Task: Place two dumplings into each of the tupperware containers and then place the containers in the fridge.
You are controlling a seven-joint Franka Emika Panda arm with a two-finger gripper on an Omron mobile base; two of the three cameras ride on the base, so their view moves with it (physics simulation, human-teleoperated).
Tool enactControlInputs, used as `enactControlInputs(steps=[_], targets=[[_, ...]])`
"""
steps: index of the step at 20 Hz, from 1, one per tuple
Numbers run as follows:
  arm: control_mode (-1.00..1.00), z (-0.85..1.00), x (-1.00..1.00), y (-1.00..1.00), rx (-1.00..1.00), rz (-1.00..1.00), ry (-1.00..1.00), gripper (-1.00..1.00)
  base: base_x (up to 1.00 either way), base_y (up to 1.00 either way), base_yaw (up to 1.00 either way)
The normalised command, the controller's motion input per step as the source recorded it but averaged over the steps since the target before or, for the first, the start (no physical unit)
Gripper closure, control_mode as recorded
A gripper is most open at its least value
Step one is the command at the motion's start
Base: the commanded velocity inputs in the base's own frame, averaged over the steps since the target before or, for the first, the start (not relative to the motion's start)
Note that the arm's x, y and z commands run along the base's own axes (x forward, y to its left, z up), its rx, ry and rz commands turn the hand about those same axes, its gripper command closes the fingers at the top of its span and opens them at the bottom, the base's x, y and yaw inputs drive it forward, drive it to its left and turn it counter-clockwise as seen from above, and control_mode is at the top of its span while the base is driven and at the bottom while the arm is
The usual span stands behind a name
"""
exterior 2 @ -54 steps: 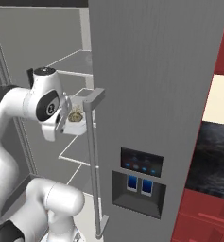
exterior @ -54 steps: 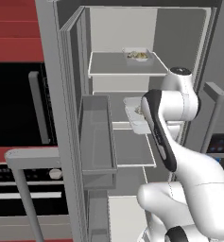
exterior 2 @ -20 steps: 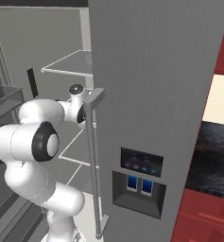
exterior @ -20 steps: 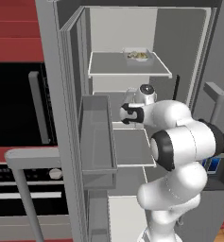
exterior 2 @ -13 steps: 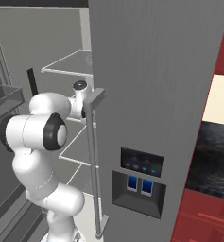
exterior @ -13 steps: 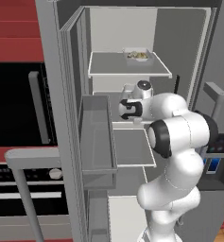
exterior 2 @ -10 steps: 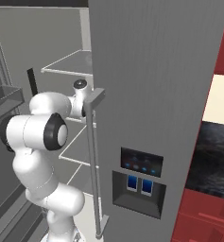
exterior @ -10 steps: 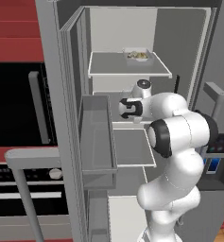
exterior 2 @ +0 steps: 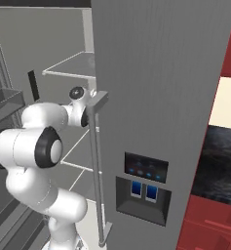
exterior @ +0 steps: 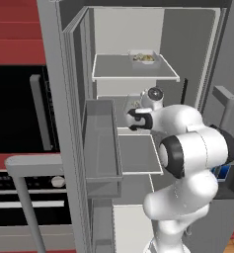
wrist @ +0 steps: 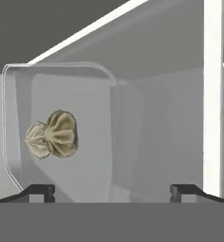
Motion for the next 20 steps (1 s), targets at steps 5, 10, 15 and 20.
enactControlInputs(steps=[5, 10, 15, 20], targets=[[-1.0, 0.72, -0.52, 0.0, -0.01, -0.04, -0.07, -1.0, 0.0, 0.0, 0.0], [-1.0, 0.26, -0.88, -0.08, 0.0, 0.0, 0.0, -1.0, 0.0, 0.0, 0.0], [-1.0, 0.26, -0.98, -0.14, 0.0, 0.0, 0.0, -1.0, 0.0, 0.0, 0.0], [-1.0, 0.55, -0.77, 0.0, -0.01, 0.0, 0.0, -1.0, 0.0, 0.0, 0.0]])
